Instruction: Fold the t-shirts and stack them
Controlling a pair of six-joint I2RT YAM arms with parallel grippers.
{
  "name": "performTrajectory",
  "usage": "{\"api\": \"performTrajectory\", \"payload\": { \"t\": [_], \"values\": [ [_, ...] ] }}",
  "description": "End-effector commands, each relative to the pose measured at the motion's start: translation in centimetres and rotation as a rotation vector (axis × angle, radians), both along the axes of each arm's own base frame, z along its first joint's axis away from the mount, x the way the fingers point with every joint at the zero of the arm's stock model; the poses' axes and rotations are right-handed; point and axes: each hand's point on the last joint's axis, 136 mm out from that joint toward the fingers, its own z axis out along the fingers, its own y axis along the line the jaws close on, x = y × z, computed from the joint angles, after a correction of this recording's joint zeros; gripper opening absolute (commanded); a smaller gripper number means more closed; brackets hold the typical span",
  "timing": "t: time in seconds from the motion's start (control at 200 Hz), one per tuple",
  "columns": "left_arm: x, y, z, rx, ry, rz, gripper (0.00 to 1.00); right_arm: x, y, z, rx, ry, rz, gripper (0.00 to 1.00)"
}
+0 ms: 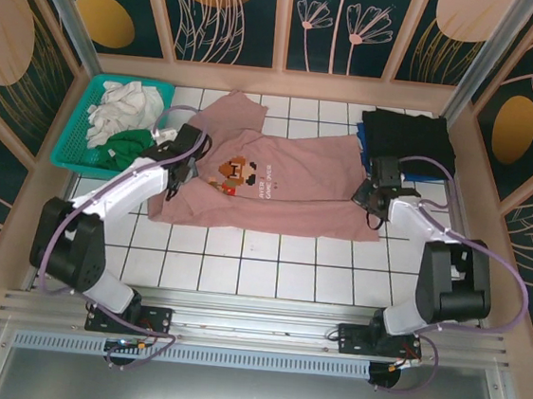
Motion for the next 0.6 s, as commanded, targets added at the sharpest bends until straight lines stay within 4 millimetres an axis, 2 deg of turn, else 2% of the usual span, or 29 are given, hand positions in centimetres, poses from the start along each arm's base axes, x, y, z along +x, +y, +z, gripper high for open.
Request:
{"api": "performTrajectory", "payload": {
  "t": [0.0, 0.075, 0.125, 0.13, 0.155, 0.215, 0.26, 0.335, 0.4, 0.45, 0.455, 0.5, 0.55, 0.596],
  "values": [
    [2.0, 0.4, -0.2, 0.042, 0.011, -0.008, 0.00, 2.1, 0.2, 0.0, -0.003, -0.021, 0.029, 0.00],
    [2.7, 0.4, -1.2, 0.044, 0.040, -0.012, 0.00, 2.3, 0.2, -1.0, -0.010, 0.007, 0.032, 0.02],
    [3.1, 0.3, -1.5, 0.039, 0.048, -0.015, 0.19, 2.5, -0.1, -1.6, -0.024, 0.025, 0.024, 0.07],
    [3.1, 0.3, -2.0, 0.044, 0.060, -0.015, 0.21, 2.4, -0.1, -1.6, -0.026, 0.029, 0.024, 0.08],
    [3.3, 0.3, -2.7, 0.046, 0.077, -0.015, 0.25, 2.5, -0.2, -1.7, -0.036, 0.036, 0.019, 0.12],
    [3.9, 0.2, -3.0, 0.046, 0.088, -0.022, 0.33, 2.4, -0.7, -1.8, -0.064, 0.052, 0.005, 0.21],
    [4.2, 0.2, -3.0, 0.052, 0.093, -0.024, 0.38, 2.3, -1.4, -1.2, -0.096, 0.053, -0.016, 0.27],
    [4.3, 0.4, -2.4, 0.070, 0.096, -0.025, 0.55, 1.6, -2.2, 0.2, -0.144, 0.038, -0.043, 0.34],
    [3.8, 0.7, -1.5, 0.076, 0.095, -0.020, 0.56, 0.7, -2.4, 1.9, -0.198, 0.003, -0.060, 0.39],
    [2.9, 0.6, -1.4, 0.049, 0.093, -0.031, 0.57, -0.3, -1.3, 3.0, -0.223, -0.037, -0.041, 0.43],
    [2.8, 0.6, -0.9, 0.041, 0.079, -0.032, 0.57, -0.3, -1.3, 3.0, -0.223, -0.037, -0.041, 0.43],
    [1.7, -0.1, -0.7, -0.024, 0.052, -0.059, 0.57, -1.0, 0.6, 3.2, -0.205, -0.068, 0.011, 0.47],
    [0.4, -1.4, -1.4, -0.124, 0.031, -0.110, 0.58, -1.8, 3.4, 2.4, -0.149, -0.084, 0.097, 0.47],
    [-0.8, -2.4, -2.2, -0.211, 0.014, -0.143, 0.58, -2.6, 5.1, 1.3, -0.088, -0.079, 0.144, 0.47]
  ]
}}
